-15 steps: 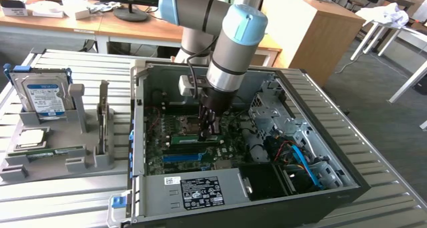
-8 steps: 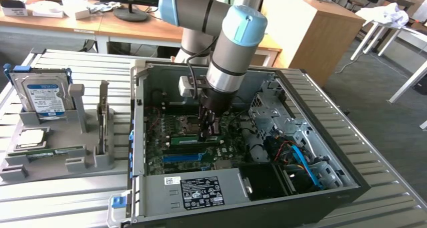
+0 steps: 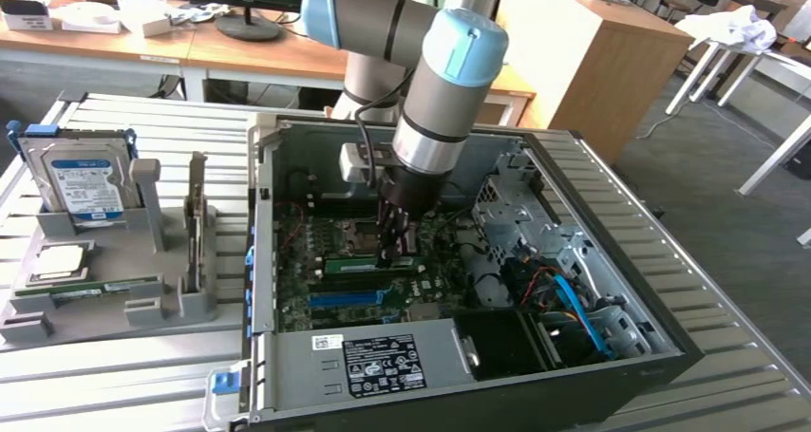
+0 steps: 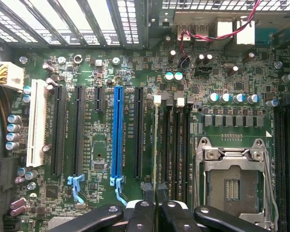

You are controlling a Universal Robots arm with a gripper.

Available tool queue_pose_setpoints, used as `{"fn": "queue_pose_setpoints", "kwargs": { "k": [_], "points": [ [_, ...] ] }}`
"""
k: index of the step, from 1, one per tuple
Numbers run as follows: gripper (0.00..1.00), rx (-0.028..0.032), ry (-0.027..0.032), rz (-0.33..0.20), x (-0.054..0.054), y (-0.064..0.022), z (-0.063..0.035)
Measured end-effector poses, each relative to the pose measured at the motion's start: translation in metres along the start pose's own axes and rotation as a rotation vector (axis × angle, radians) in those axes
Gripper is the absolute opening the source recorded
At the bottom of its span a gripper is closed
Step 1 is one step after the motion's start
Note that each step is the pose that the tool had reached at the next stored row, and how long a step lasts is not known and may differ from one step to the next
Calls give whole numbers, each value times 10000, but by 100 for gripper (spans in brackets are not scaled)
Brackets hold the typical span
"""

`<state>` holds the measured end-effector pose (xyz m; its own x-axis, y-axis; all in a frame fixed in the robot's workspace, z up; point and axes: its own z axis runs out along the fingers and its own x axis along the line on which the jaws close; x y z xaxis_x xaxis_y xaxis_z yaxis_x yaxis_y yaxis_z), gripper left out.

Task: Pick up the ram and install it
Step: 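Insert the ram into the slot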

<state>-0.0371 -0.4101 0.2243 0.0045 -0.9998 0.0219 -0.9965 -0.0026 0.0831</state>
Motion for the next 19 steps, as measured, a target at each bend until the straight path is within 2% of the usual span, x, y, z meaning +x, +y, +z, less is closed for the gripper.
{"fn": "queue_pose_setpoints", "kwargs": {
  "k": [9,19],
  "points": [
    [13,-10,1,-8,0,-13,5],
    [13,-9,0,-9,0,14,8]
  ]
}}
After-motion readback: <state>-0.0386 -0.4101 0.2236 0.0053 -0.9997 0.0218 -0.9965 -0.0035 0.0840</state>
